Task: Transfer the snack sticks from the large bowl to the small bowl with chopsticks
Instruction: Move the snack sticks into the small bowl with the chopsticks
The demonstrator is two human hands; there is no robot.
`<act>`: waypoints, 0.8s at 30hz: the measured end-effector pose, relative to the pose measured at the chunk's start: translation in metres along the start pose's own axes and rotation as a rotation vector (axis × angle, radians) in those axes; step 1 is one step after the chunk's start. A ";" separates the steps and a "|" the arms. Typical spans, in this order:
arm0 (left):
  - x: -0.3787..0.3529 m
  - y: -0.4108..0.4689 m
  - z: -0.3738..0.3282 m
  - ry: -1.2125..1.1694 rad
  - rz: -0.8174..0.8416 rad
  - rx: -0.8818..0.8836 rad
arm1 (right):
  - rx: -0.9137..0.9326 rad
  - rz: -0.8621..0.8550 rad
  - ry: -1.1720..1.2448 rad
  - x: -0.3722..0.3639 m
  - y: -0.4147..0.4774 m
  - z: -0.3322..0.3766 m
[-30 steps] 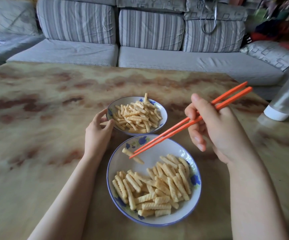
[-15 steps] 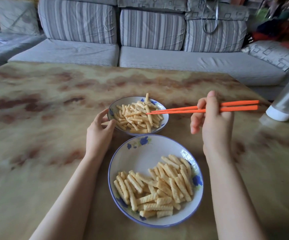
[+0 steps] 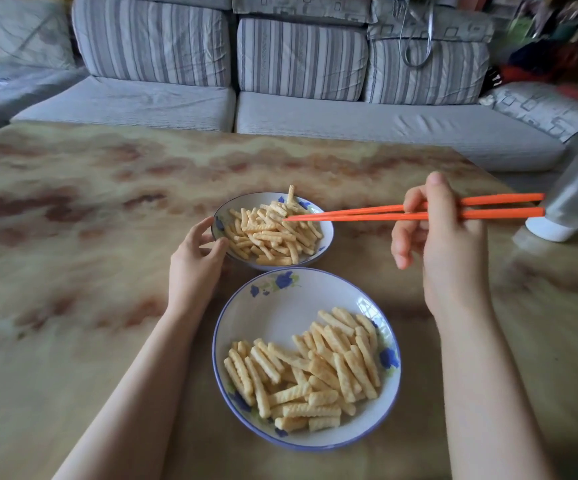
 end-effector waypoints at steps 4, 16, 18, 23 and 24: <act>0.001 -0.001 -0.002 -0.001 0.000 0.000 | -0.036 0.287 -0.065 -0.015 -0.012 0.013; 0.001 -0.001 -0.001 0.002 0.003 0.000 | -0.176 0.584 -0.222 -0.035 -0.035 0.003; 0.000 -0.001 -0.001 -0.001 0.004 0.002 | -0.191 0.596 -0.238 -0.038 -0.037 0.000; 0.000 0.001 0.001 -0.001 0.002 0.007 | -0.184 0.516 -0.231 -0.039 -0.034 -0.005; 0.000 0.001 0.001 -0.001 0.002 0.006 | -0.178 0.487 -0.225 -0.038 -0.032 -0.005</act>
Point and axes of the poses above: each hand's wrist, its own y-axis towards the middle knuckle, its own x-axis out of the back of the hand, z = x × y, the point moved 9 cm from there along y, towards the middle knuckle, and after that the axes turned 3 degrees about -z, right-handed, at the moved point
